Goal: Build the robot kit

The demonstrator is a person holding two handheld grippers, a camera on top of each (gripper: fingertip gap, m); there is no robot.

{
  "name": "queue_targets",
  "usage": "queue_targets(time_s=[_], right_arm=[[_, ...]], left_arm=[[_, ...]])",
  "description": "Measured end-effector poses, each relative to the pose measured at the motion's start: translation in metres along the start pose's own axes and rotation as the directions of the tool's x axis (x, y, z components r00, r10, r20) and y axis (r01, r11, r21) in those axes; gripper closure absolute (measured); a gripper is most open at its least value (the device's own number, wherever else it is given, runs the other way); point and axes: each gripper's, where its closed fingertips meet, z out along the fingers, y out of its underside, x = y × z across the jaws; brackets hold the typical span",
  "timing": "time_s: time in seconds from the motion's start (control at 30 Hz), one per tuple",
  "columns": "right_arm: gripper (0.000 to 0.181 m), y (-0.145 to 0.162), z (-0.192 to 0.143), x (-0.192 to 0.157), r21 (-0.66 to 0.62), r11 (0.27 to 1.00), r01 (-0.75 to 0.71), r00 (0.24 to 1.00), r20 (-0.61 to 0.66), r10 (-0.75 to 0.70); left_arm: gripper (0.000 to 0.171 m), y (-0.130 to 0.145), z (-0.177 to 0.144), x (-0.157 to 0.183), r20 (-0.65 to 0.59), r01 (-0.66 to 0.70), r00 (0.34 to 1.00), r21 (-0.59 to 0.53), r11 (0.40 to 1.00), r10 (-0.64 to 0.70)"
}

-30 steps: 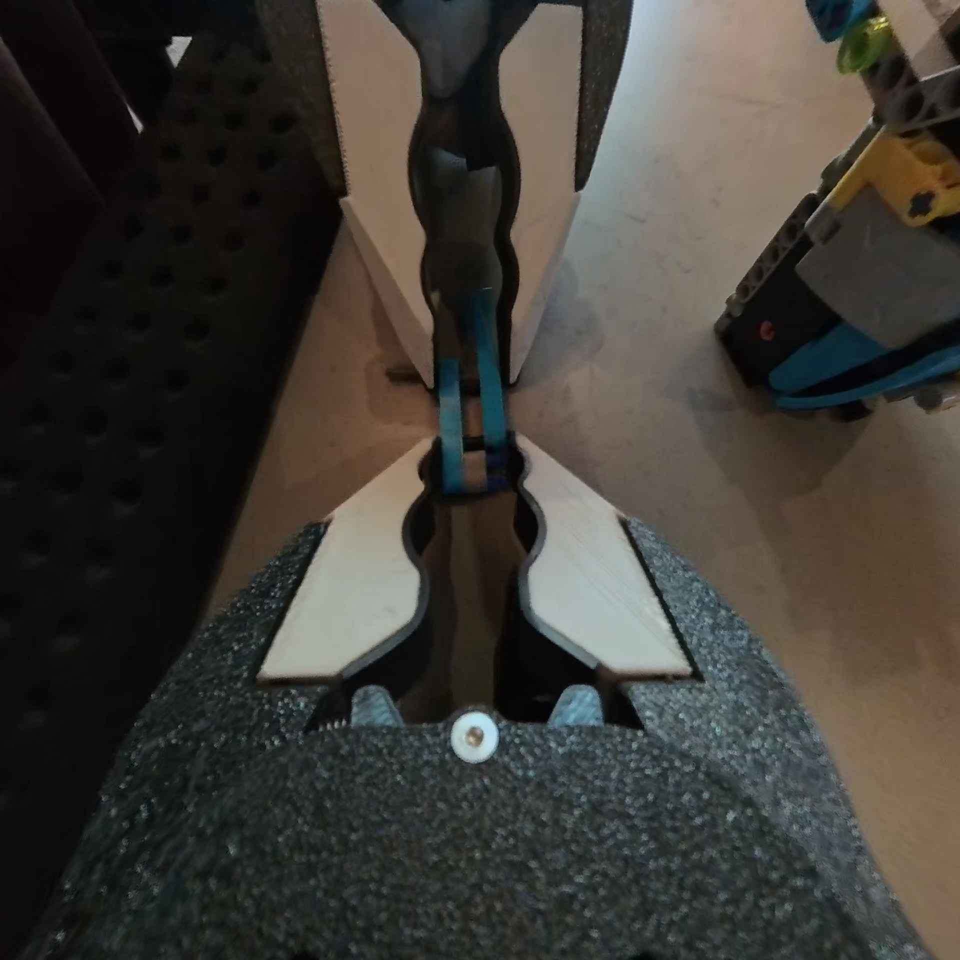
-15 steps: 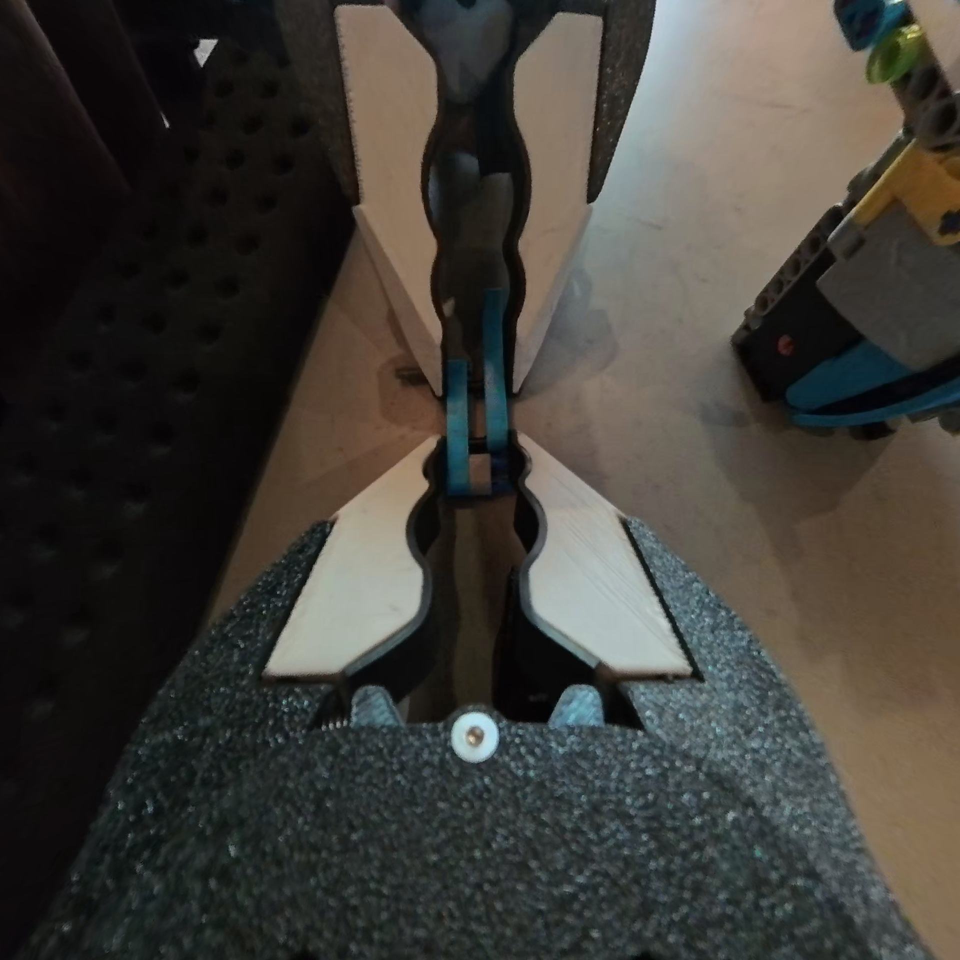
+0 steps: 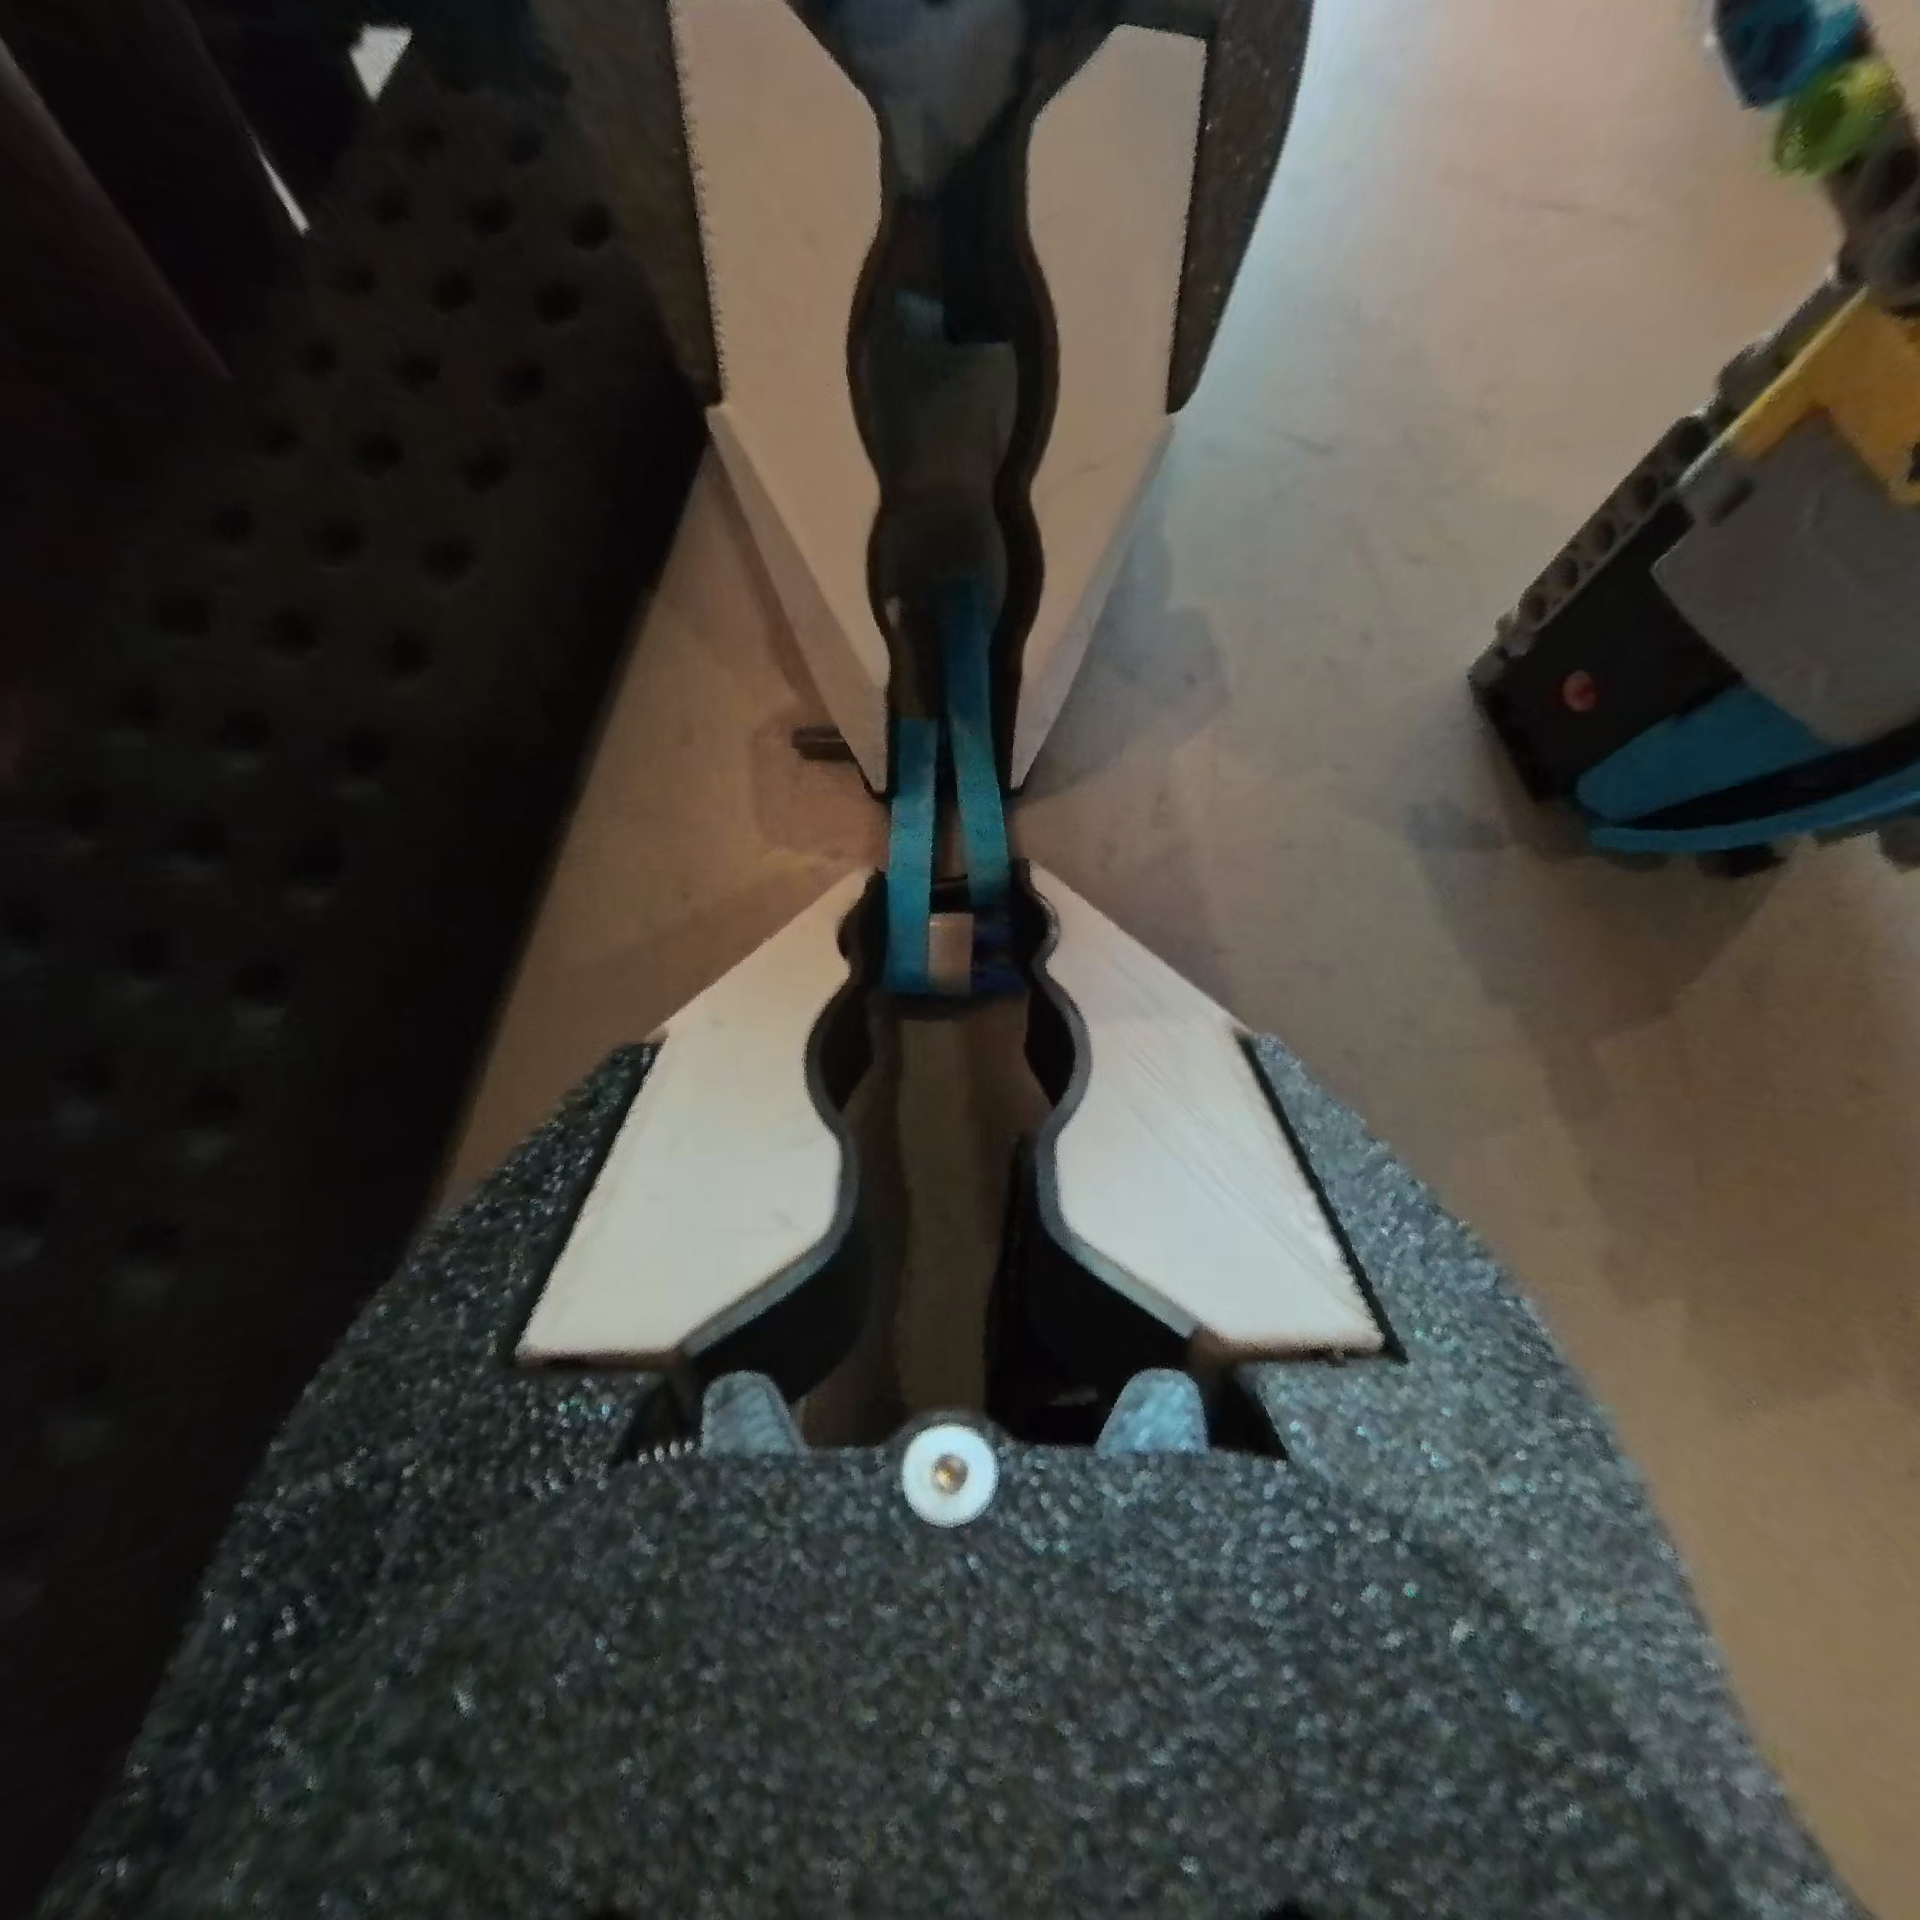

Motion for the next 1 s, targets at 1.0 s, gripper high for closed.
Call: queue_targets(time_s=[1.0], right_arm=[[0.165, -0.0030, 0.0036, -0.0029, -0.042, 0.997, 0.062, 0.997, -0.050, -0.065]], left_arm=[[0.152, -0.0004, 0.0006, 0.0026, 0.073, -0.049, 0.996, -0.003, 0.999, 0.049]])
